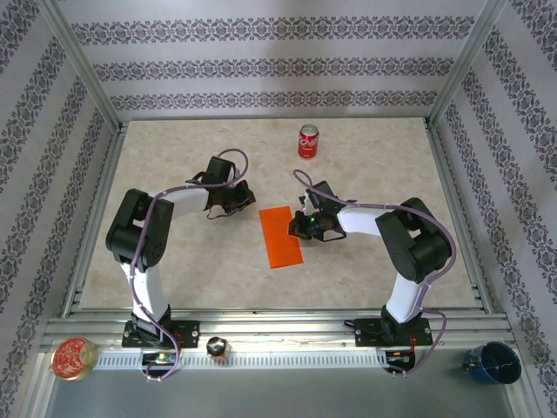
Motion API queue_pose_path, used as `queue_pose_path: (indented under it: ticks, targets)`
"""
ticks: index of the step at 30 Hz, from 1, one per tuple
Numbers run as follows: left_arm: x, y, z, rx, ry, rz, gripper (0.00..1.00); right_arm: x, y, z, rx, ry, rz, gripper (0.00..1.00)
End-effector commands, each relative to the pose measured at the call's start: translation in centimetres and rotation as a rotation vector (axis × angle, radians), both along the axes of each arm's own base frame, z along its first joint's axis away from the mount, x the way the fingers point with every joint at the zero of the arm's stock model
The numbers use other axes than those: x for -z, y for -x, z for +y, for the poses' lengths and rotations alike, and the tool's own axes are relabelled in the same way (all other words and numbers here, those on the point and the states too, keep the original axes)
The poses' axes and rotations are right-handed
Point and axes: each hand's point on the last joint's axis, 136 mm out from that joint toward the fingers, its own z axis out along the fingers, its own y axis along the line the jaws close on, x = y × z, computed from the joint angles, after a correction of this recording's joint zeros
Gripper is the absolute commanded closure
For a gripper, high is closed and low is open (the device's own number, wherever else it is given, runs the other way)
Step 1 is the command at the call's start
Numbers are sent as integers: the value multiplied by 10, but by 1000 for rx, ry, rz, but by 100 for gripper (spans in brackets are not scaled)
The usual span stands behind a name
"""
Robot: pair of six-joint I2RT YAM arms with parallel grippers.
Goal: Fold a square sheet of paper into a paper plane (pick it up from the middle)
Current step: Fold the paper in half at the center of the table.
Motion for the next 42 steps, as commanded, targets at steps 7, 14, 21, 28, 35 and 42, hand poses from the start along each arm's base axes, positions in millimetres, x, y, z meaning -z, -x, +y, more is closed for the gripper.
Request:
queue_pose_path:
  ticks: [7,14,21,28,35,42]
  targets:
    - [-13,38,-44,184,162,-41,100,52,45,-44,22,208,194,100]
    - [18,51,-44,187,133,-3,100,51,46,-44,23,201,198,100]
    - [31,40,-39,128,109,-6,99,49,48,-46,21,209,192,100]
    - [23,31,-47,131,161,-37,98,53,51,-48,27,212,198,100]
    - [56,36,-35,103,92,61,98,52,50,-48,27,210,195,100]
    - [69,30,-4,13,12,98,97,53,51,-49,26,213,198,100]
